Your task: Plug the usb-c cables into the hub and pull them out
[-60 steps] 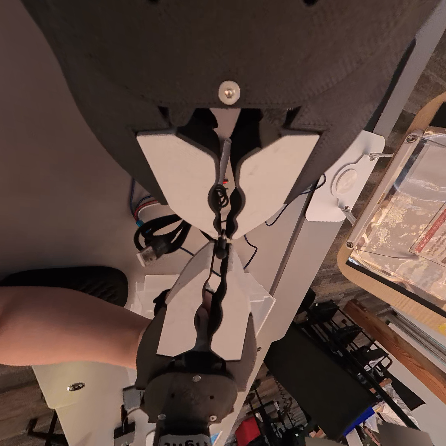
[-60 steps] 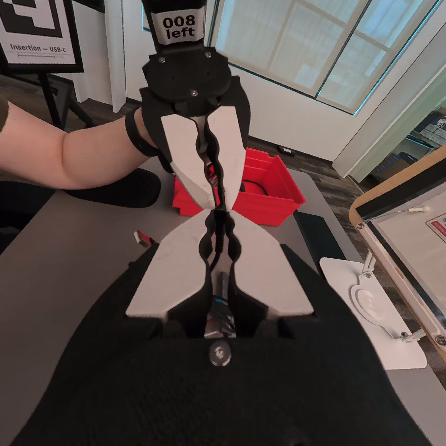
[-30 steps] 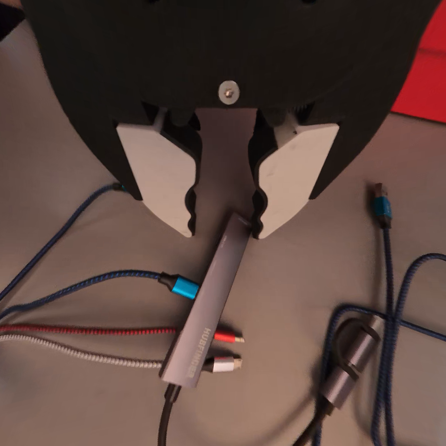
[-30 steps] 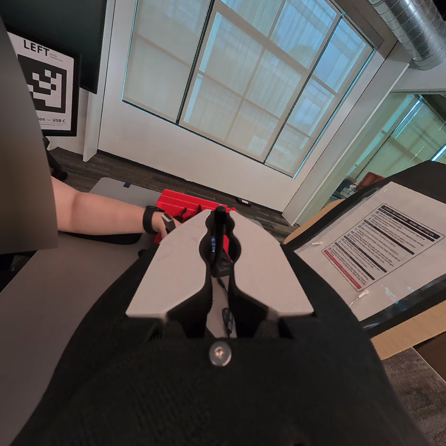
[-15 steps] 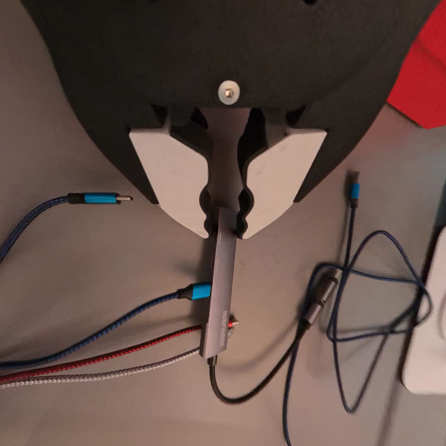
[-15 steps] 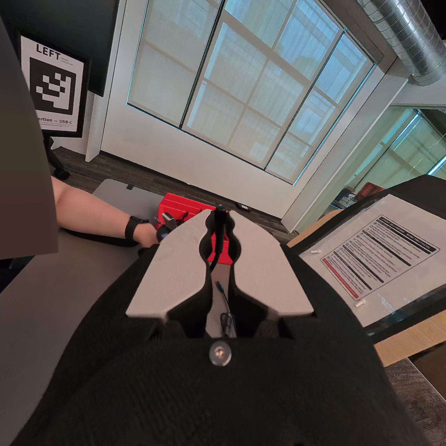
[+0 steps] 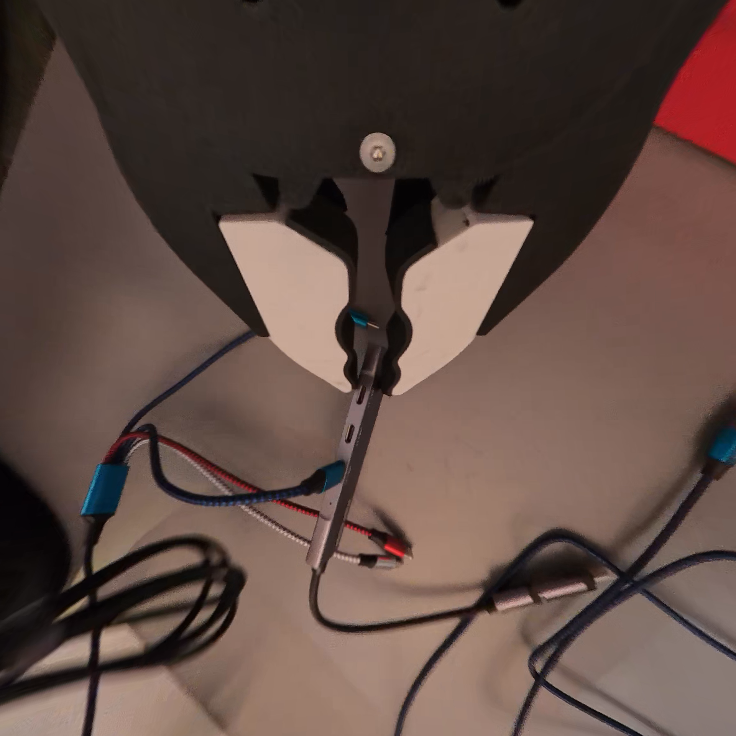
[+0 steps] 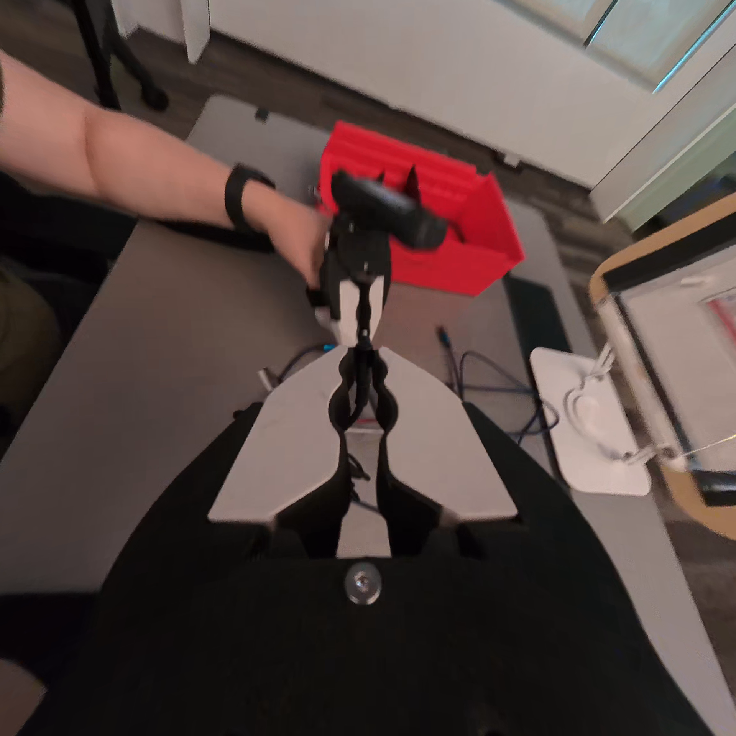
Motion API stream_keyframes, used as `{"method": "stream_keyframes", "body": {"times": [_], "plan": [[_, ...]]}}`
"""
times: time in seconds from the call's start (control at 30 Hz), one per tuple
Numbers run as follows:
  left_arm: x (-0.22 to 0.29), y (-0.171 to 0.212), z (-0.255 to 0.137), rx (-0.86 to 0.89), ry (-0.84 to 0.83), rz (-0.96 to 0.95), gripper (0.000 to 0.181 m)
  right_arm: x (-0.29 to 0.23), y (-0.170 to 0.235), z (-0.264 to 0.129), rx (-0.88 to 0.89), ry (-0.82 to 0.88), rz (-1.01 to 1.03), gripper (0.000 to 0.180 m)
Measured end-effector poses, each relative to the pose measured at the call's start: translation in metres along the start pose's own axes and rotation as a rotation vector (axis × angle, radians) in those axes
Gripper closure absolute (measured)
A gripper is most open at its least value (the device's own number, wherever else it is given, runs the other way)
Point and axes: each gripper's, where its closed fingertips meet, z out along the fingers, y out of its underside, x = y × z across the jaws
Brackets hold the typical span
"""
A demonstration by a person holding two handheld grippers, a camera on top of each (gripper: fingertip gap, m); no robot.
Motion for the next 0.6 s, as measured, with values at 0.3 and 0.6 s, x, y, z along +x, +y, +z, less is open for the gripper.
{"method": "stream_keyframes", "body": {"times": [0.3, 0.6], "plan": [[0.013, 0.010, -0.018, 0.009, -0.039, -0.056, 0.170, 0.011, 0.065, 0.065, -0.239, -0.077, 0.189, 0.172], [0.013, 0.022, -0.003, -0.018, -0.008, -0.072, 0.170, -0.013, 0.126, 0.138, -0.559, -0.143, 0.074, 0.171]]}}
